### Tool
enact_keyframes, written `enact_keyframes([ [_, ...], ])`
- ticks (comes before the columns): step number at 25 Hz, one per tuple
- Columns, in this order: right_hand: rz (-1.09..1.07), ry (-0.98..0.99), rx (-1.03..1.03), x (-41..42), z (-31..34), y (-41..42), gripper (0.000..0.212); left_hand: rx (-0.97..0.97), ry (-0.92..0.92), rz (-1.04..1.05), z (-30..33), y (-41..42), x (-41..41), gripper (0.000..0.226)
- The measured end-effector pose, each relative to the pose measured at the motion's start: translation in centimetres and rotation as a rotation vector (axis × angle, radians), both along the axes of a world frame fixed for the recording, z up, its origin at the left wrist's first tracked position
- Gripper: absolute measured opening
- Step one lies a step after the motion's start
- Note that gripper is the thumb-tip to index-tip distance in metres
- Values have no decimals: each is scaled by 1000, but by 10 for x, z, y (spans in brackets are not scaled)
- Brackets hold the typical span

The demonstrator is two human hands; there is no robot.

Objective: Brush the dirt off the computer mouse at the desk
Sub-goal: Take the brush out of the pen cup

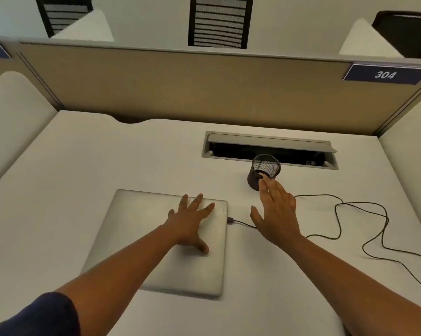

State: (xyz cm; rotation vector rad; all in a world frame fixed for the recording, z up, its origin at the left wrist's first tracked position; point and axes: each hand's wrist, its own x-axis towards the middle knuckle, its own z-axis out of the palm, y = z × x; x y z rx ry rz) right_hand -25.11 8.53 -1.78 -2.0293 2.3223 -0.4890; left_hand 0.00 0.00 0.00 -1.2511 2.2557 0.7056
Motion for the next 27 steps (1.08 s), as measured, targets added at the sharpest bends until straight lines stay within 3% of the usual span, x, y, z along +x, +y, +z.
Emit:
enact_keyframes([
  [8,-80,-85,-31,-14,-13,2,62,12,-113,-59,-10,-3,-5,140],
  [10,-132,-194,-43,-18,-9,-6,59,14,-111,-53,-10,-3,-6,139],
  [13,-246,-506,20,-19,4,-24,61,20,-114,-51,-8,-3,-8,138],
  [15,-283,-587,54,-19,9,-38,61,20,-114,-46,-7,-3,-9,137],
  [27,-286,-626,4,-25,11,-69,34,16,-127,-65,-8,-5,-11,137],
])
